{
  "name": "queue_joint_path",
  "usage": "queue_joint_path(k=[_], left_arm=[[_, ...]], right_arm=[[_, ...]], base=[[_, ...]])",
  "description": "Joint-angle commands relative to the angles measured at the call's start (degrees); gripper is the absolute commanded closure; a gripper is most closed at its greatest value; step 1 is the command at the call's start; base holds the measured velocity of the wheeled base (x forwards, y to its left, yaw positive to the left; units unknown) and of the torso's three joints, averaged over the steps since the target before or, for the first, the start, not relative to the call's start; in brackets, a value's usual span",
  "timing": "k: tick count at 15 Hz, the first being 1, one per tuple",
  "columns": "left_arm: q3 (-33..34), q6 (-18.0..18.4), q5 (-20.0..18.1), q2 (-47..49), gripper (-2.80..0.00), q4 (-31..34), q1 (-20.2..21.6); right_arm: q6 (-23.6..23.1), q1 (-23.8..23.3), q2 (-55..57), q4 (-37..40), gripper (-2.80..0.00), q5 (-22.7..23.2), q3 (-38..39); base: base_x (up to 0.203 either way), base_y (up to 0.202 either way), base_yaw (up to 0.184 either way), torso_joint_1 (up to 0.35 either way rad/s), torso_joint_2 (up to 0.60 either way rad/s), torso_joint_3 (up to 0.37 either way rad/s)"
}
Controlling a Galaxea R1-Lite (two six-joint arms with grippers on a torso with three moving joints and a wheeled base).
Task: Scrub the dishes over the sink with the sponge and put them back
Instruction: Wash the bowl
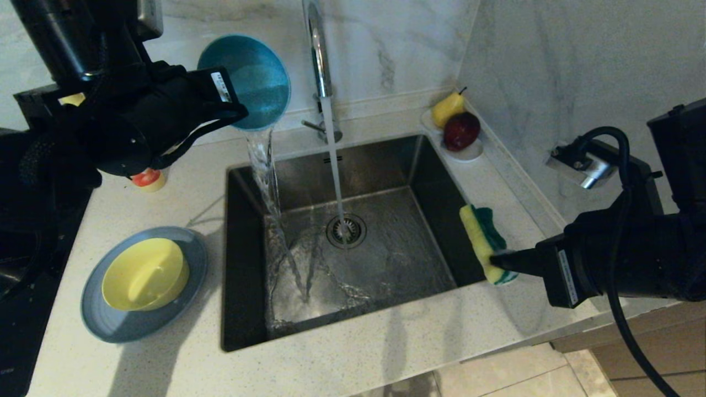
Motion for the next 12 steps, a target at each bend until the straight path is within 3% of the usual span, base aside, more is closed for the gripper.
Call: queue_joint_path(k=[1,7,10,12], left_arm=[[5.2,3.3,-1.1,-0.2,0.00,-9.8,0.0],[13.1,7.7,-1.7,0.3,0.00,-25.2,0.0],[16.6,8.0,-1.7,0.4,0.00,-28.2,0.0],[22.3,8.6,-1.7,1.7,0.00,-34.2,0.0]], right_arm=[[0.0,0.1,0.2,0.1,0.00,0.0,-0.1],[0.0,0.0,0.8,-0.1,0.00,0.0,0.3],[0.2,0.0,1.0,-0.2,0.00,0.1,0.3],[0.2,-0.1,1.7,-0.2,0.00,0.1,0.4]], base=[[0.000,0.000,0.000,0.000,0.00,0.000],[0.000,0.000,0.000,0.000,0.00,0.000],[0.000,0.000,0.000,0.000,0.00,0.000],[0.000,0.000,0.000,0.000,0.00,0.000]])
